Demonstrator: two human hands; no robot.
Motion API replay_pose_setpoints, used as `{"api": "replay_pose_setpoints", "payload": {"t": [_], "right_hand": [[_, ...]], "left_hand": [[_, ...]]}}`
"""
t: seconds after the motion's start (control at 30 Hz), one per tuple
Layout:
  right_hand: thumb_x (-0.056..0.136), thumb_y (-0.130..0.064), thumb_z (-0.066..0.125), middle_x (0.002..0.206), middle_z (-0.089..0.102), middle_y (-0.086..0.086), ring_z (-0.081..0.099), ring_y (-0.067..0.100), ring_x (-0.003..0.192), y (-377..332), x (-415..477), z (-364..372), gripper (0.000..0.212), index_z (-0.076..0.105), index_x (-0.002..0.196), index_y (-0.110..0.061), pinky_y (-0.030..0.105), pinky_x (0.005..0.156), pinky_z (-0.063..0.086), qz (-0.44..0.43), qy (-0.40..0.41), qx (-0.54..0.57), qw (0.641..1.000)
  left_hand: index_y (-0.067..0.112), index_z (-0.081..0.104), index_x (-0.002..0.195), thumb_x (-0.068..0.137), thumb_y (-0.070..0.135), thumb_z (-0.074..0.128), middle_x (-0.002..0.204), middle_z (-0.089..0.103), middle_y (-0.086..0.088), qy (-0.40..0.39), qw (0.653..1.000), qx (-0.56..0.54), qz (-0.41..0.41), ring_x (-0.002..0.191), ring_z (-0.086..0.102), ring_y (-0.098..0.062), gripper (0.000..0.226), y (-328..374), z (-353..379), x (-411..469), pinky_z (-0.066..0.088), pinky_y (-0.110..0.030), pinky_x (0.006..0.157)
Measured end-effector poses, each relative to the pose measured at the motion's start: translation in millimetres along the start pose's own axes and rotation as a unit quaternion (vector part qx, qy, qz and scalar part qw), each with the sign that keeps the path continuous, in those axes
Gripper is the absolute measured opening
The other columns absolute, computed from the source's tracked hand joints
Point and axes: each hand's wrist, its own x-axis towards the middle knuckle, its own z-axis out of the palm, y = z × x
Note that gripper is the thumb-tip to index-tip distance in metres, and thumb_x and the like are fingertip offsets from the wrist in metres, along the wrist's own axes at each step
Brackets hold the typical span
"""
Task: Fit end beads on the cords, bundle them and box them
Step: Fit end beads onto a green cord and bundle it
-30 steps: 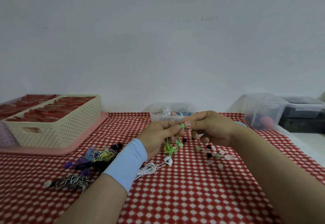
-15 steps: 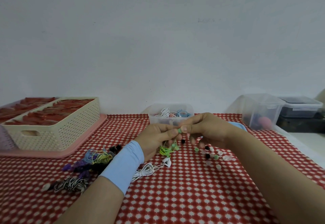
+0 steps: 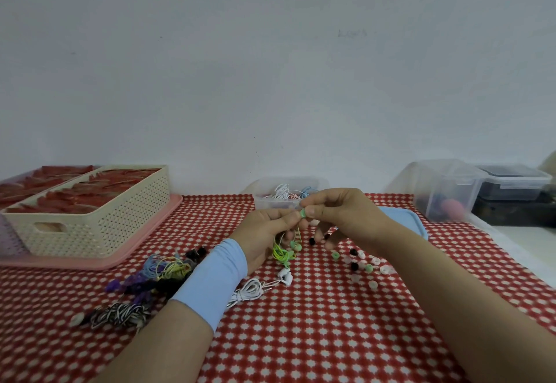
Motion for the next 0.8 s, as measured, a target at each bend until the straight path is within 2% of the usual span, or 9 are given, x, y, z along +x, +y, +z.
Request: {"api": "replay_pose_setpoints", "payload": {"t": [0.1, 0.2, 0.43, 0.53, 0.7, 0.8], "right_hand": [[0.093, -0.009, 0.070, 0.088, 0.074, 0.020, 0.066, 0.023, 0.060, -1.1, 0.2, -2.2, 0.012, 0.078, 0.103, -0.007, 0.033, 0.051, 0.056, -0.024, 0.002, -0.029, 0.999], [0.091, -0.007, 0.073, 0.089, 0.076, 0.018, 0.068, 0.025, 0.063, -2.8, -0.5, -4.6, 0.012, 0.079, 0.102, -0.008, 0.033, 0.054, 0.057, -0.027, -0.007, -0.069, 0.997], [0.087, -0.006, 0.078, 0.082, 0.076, 0.009, 0.070, 0.023, 0.062, -5.1, -0.1, -4.7, 0.005, 0.079, 0.091, -0.008, 0.038, 0.056, 0.062, -0.053, 0.005, -0.145, 0.988], [0.086, -0.004, 0.078, 0.085, 0.075, 0.011, 0.071, 0.024, 0.060, -5.3, 0.1, -3.6, 0.014, 0.079, 0.099, -0.011, 0.039, 0.056, 0.062, -0.056, 0.017, -0.144, 0.988], [0.085, -0.007, 0.080, 0.081, 0.077, 0.007, 0.070, 0.022, 0.061, -5.8, 1.5, -2.7, 0.008, 0.082, 0.089, -0.014, 0.038, 0.058, 0.062, -0.061, 0.027, -0.168, 0.984], [0.083, -0.010, 0.082, 0.082, 0.077, 0.005, 0.070, 0.021, 0.061, -4.6, 0.8, -3.0, 0.007, 0.081, 0.089, -0.013, 0.035, 0.058, 0.061, -0.056, 0.032, -0.154, 0.986]], "left_hand": [[0.006, 0.075, 0.092, 0.091, 0.014, 0.065, 0.089, 0.073, -0.008, 0.001, 1.000, -0.006, -0.021, 0.055, 0.052, -0.006, 0.013, 0.7, -0.9, 1.3, 0.045, -0.016, 0.052], [0.004, 0.072, 0.097, 0.092, 0.014, 0.064, 0.083, 0.073, -0.005, 0.004, 0.999, -0.015, -0.033, 0.054, 0.051, -0.006, 0.014, 0.0, -0.5, 1.6, 0.044, -0.016, 0.049], [0.007, 0.074, 0.092, 0.091, 0.019, 0.067, 0.078, 0.072, -0.002, 0.012, 0.999, 0.031, -0.030, 0.057, 0.050, -0.009, 0.014, -2.9, -1.3, 3.3, 0.043, -0.018, 0.051], [0.013, 0.077, 0.086, 0.090, 0.023, 0.068, 0.080, 0.072, -0.002, 0.016, 0.998, 0.056, -0.023, 0.059, 0.051, -0.010, 0.014, -3.7, -1.5, 3.7, 0.045, -0.020, 0.055], [0.017, 0.076, 0.094, 0.088, 0.019, 0.070, 0.082, 0.074, 0.003, 0.033, 0.996, 0.081, -0.005, 0.068, 0.059, -0.002, 0.009, -4.5, -2.6, 5.0, 0.046, -0.023, 0.070], [0.019, 0.077, 0.095, 0.083, 0.021, 0.076, 0.087, 0.075, 0.005, 0.055, 0.992, 0.115, 0.005, 0.076, 0.059, -0.007, 0.012, -4.3, -3.5, 4.5, 0.046, -0.026, 0.072]]}}
